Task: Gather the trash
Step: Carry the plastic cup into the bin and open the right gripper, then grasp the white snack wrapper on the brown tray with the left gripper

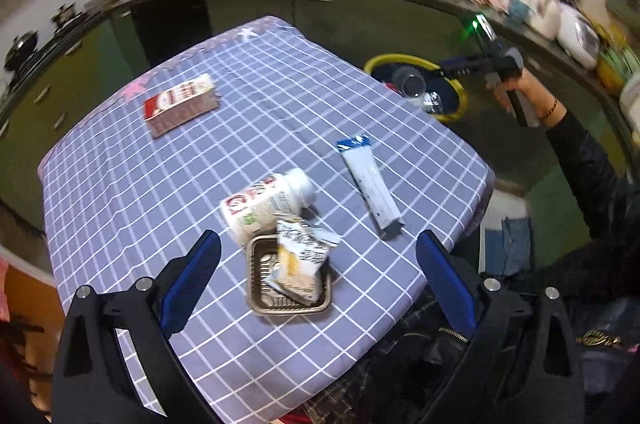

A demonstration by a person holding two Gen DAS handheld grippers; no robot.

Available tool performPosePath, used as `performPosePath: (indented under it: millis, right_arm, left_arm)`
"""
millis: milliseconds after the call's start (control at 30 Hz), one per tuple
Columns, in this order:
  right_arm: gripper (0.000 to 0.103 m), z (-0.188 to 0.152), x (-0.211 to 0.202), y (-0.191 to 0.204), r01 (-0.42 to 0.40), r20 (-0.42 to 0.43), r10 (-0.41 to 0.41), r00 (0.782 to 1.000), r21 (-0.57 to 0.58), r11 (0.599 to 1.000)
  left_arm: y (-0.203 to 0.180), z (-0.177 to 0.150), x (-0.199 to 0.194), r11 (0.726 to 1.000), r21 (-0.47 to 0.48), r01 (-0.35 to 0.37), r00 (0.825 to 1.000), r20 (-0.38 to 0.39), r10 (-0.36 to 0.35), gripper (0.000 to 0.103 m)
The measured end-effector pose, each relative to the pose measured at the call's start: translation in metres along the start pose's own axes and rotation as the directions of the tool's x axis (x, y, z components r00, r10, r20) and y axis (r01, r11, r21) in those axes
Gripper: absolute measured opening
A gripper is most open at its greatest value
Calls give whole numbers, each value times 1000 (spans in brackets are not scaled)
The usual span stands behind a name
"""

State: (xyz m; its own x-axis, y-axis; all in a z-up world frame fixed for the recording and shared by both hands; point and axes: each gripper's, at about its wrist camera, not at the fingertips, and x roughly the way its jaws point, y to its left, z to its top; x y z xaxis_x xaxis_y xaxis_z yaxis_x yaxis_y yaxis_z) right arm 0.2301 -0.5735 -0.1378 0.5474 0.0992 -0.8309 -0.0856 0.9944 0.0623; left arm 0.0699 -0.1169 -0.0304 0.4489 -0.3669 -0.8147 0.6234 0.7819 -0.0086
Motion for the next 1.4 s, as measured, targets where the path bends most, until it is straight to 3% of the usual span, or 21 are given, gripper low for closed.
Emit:
performPosePath:
  millis: [233, 400, 600, 1000, 1400]
  right_arm:
    - [72, -16, -13, 30, -53, 19, 53, 998, -37, 998]
    - [72, -18, -22, 44, -77, 30, 79, 996, -64, 995]
    - [73, -19, -23, 56, -96, 27, 98, 995, -85, 992]
    - [74, -23, -17, 65, -110, 9, 111, 994, -104, 989]
    - [74, -24, -23, 71, -121, 19, 124, 992, -115, 986]
  left_arm:
    - [-8, 0, 32, 996, 77, 48, 998, -32, -46, 93]
    - [-2, -2, 54, 995, 77, 70, 996, -65, -65, 93]
    - [13, -4, 73, 995, 16, 99, 990, -98, -97, 75]
    - [23, -3, 73, 992, -34, 124, 988, -83, -126, 47]
    - [23, 2, 46, 996, -17, 91, 996, -19, -91, 45]
